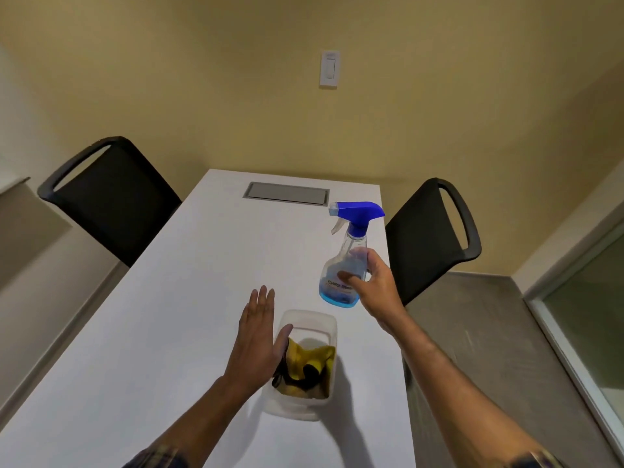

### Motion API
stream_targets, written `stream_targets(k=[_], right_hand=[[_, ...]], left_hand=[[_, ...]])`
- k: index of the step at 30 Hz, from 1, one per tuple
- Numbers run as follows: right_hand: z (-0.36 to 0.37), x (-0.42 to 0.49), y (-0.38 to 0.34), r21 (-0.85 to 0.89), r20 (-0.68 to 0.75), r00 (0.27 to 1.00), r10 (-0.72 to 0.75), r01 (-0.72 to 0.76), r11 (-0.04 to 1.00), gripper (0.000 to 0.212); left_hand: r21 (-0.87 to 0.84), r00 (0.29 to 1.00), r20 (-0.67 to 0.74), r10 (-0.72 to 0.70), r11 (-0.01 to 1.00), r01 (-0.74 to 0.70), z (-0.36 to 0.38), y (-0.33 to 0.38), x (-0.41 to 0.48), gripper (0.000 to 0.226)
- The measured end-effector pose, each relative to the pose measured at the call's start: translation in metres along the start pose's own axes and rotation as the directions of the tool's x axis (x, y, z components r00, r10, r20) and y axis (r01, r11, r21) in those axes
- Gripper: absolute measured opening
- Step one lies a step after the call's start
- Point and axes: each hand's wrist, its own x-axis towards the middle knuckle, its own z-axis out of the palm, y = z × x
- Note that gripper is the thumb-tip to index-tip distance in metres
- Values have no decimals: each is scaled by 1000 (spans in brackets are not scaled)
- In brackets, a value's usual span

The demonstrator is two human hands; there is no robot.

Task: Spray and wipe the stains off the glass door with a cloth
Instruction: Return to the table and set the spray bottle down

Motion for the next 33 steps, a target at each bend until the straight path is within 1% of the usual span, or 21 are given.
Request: stream_targets(k=[4, 12, 22, 27, 33], right_hand=[[23, 30, 30, -14, -4, 1000, 23, -23, 1000, 43], [62, 79, 84, -26, 29, 996, 90, -89, 996, 44], [82, 116, 146, -23, 33, 977, 208, -208, 978, 46], [86, 122, 165, -23, 37, 972, 231, -231, 973, 46], [89, 132, 173, -33, 45, 972, 232, -231, 973, 45]], left_hand=[[-7, 1000, 20, 16, 1000, -16, 23, -25, 15, 73], [-49, 996, 92, -16, 999, 21, 53, -58, 29, 67], [-112, 985, 167, -43, 992, 62, 67, -57, 37, 65], [-121, 974, 219, -57, 989, 85, 71, -57, 38, 62], [-122, 970, 242, -8, 992, 39, 81, -68, 36, 62]])
